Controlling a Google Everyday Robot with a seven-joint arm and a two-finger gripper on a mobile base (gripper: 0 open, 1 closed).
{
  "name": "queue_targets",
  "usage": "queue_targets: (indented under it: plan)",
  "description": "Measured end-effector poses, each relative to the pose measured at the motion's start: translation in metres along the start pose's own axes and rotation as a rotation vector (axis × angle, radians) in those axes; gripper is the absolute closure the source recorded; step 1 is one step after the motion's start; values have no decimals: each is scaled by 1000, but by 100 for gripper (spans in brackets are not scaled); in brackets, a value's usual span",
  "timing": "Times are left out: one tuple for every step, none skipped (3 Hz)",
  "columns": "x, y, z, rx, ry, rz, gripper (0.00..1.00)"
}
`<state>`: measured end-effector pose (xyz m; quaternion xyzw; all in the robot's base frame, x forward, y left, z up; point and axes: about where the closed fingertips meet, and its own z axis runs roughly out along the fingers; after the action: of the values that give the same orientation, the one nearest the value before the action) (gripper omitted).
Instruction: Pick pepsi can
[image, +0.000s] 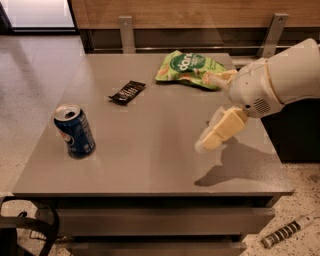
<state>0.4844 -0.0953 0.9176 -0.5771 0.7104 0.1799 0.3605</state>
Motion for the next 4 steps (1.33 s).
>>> queue_targets:
  plan:
    - [-39, 12, 26, -27, -189, 1, 0]
    - [-59, 19, 30, -43, -248, 0, 0]
    - [-60, 19, 31, -44, -258, 5, 0]
    - [-74, 14, 65, -65, -361, 7, 0]
